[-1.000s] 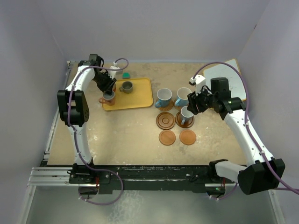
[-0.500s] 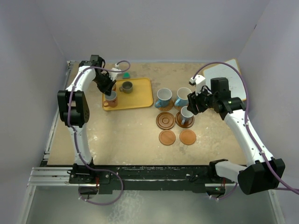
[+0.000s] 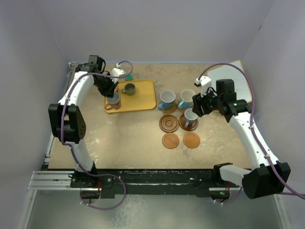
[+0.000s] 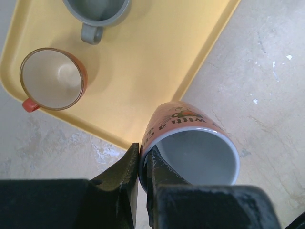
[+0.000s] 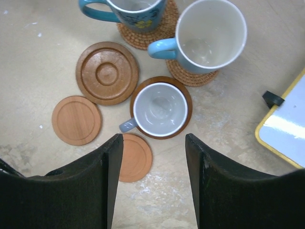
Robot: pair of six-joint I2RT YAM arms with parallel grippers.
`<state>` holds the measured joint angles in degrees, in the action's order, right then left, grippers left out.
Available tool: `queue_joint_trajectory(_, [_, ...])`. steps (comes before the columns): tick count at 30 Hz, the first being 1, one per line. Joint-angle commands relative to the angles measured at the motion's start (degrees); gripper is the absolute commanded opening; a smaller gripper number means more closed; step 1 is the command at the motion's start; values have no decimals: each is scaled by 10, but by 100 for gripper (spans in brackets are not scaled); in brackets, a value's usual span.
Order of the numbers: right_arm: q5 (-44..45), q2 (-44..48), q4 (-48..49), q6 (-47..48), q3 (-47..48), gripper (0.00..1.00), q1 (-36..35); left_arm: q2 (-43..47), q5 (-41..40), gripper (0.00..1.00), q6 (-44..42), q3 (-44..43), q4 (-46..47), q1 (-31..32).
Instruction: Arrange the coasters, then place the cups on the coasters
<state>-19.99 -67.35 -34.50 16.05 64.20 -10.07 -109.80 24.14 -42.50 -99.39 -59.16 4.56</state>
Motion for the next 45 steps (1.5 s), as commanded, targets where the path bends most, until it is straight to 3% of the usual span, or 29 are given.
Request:
queue_joint_trajectory(1, [59,13,13,-14,-5,59,17,89,43,3,44,34,56,20])
queue_joint_trajectory(9, [129,21,35,-45,-10,66,49,177,52,3,111,98,131,80])
queue_joint_trajectory(16, [152,32,44,-63,-15,100,71,200,53,3,219,103,203,135])
queue_joint_trajectory(22, [179,37,51,-74,-16,100,90,193,35,3,304,105,269,191])
queue_joint_trajectory(34, [178,47,54,-79,-17,100,117,137,-91,3,366,83,296,340])
queue_joint_trajectory(45, [168,50,51,-80,-16,100,122,52,-119,3,399,31,284,393])
